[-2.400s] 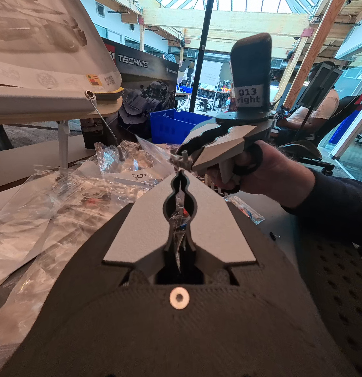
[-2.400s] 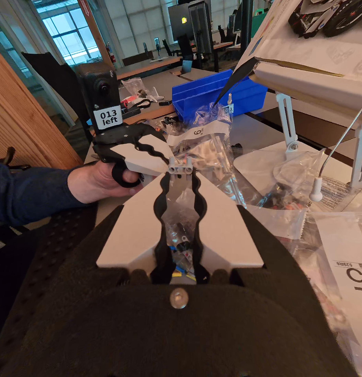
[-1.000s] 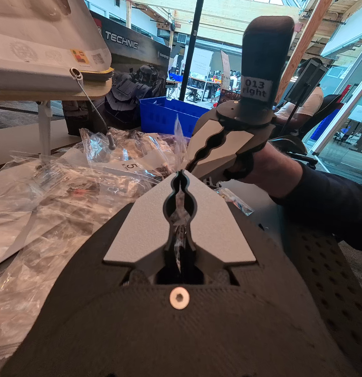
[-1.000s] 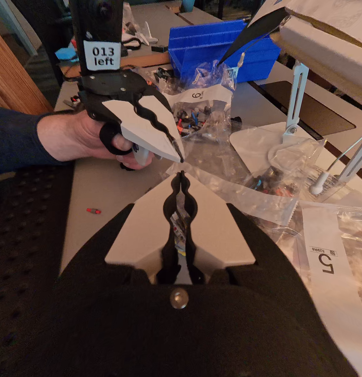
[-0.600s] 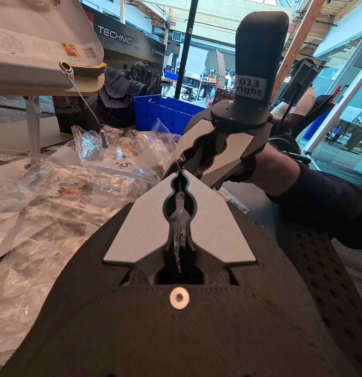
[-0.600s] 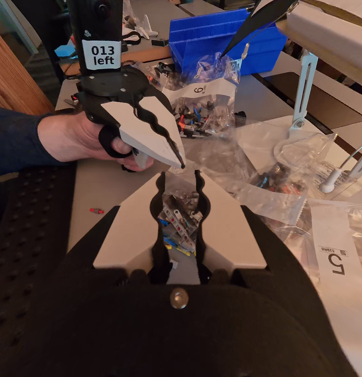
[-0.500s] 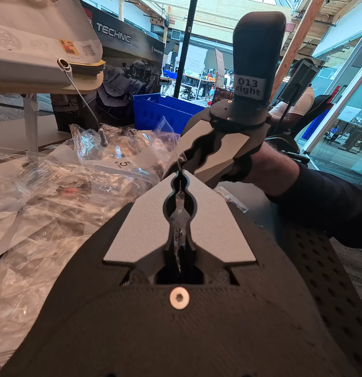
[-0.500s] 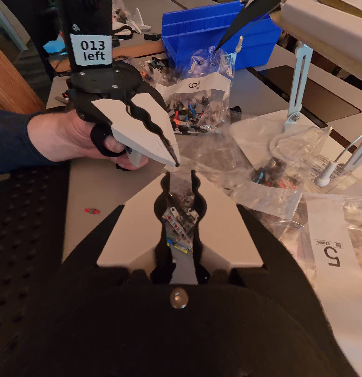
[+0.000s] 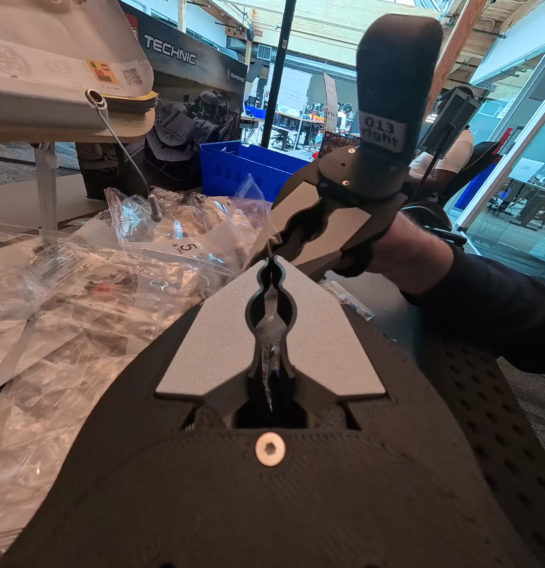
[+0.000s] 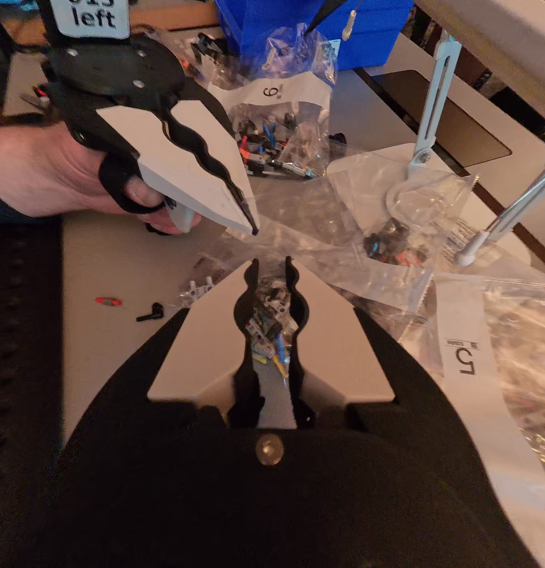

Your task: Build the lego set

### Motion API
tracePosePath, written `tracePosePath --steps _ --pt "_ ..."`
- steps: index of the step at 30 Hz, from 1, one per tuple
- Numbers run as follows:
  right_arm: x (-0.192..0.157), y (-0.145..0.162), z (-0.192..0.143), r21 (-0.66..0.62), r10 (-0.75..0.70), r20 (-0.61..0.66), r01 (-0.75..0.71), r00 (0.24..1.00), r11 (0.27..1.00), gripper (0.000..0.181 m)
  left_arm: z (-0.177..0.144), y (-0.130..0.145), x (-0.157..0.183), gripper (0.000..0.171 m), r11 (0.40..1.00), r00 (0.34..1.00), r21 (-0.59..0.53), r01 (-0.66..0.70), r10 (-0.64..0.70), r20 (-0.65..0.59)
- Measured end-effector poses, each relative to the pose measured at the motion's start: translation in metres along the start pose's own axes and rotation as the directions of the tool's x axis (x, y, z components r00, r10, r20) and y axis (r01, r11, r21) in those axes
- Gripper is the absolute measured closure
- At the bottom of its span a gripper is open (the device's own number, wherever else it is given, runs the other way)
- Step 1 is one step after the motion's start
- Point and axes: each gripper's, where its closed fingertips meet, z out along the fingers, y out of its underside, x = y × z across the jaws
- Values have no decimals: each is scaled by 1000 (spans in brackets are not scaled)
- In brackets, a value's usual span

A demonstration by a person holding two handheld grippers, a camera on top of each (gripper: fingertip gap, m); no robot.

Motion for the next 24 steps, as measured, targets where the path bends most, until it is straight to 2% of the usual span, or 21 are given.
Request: tracePosePath --steps 3,6,8,11,15,24 --pt "-4 -4 0 37 83 73 -86 994 996 154 1 1 1 171 1000 1000 0 5 -5 -5" --pt "-10 -10 1 80 136 149 -149 979 986 151 2 -1 7 171 1000 999 12 17 -17 -47" --pt "-14 -13 1 101 144 184 -164 972 981 155 1 -3 10 171 999 997 27 31 -30 -68" --pt "-20 -17 -1 131 98 209 -127 973 983 176 1 -6 13 171 997 993 42 61 -56 -100" --pt "-18 -16 -2 126 60 177 -83 982 989 181 0 -7 13 171 996 992 48 70 -65 -107" --pt "2 -18 -20 155 83 101 -99 991 983 181 -2 -7 7 171 996 995 48 69 -65 -73"
